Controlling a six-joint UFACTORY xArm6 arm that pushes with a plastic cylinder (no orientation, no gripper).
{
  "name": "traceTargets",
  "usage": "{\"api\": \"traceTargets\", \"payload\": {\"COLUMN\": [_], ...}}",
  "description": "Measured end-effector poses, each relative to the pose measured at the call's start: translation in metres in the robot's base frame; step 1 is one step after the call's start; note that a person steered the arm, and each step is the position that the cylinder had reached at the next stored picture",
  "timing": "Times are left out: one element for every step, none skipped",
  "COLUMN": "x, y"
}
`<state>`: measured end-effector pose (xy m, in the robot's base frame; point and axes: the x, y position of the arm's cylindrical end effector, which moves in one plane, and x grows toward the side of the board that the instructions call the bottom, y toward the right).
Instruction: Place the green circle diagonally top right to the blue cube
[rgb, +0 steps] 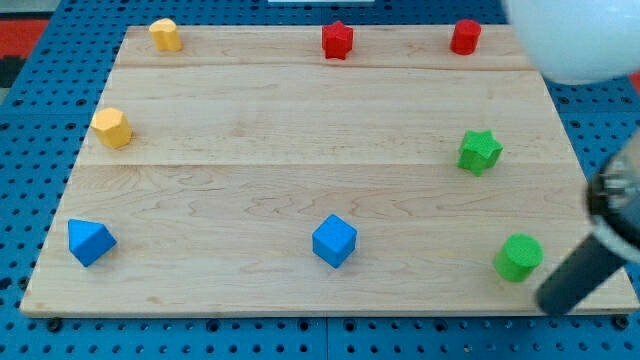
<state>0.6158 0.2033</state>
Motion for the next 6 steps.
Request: {"api": "traceTargets", "payload": {"x": [-0.027,-0.040,-0.045,-0.091,-0.092,-0.041], "y": [0.011,-0.038,-0.072,-0.080,-0.077,-0.109]}}
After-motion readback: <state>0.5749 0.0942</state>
